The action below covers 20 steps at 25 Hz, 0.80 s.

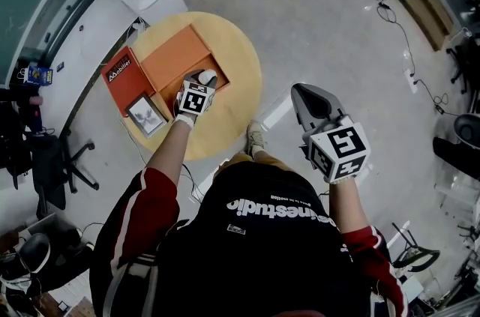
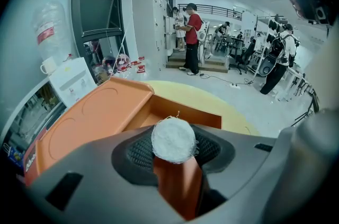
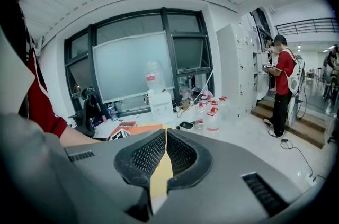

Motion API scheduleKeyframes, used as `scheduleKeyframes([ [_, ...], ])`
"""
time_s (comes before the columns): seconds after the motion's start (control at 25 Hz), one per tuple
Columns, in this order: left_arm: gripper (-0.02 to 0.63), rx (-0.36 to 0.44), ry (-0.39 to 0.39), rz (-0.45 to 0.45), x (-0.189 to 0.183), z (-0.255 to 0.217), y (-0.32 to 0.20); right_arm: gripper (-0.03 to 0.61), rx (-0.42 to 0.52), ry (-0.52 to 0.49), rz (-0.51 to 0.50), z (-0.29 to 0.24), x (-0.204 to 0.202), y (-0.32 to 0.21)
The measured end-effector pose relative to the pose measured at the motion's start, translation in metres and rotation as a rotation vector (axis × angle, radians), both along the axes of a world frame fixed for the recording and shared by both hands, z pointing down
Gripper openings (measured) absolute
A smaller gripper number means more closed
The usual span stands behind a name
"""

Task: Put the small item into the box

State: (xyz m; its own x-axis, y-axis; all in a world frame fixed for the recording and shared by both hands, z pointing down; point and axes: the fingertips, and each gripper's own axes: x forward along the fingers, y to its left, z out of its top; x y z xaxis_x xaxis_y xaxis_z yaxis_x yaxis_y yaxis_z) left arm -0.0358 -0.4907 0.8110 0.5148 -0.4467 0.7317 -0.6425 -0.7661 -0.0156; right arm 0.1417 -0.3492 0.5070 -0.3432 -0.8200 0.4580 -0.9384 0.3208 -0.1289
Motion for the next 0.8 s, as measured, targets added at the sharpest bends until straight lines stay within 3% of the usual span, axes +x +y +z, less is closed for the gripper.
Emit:
scheduleKeyframes([
  [0.28,0.189,-0.05,-0.017,-0.001,0.009,0.014,-0.003,0.032,-0.013,0.0,-0.005,0.006,0.01,-0.008],
  [0.8,0.198,-0.051,0.013,-0.01,0.02,0.008,-0.011,0.032,-0.015,-0.006,-0.012,0.009,0.015,-0.021],
])
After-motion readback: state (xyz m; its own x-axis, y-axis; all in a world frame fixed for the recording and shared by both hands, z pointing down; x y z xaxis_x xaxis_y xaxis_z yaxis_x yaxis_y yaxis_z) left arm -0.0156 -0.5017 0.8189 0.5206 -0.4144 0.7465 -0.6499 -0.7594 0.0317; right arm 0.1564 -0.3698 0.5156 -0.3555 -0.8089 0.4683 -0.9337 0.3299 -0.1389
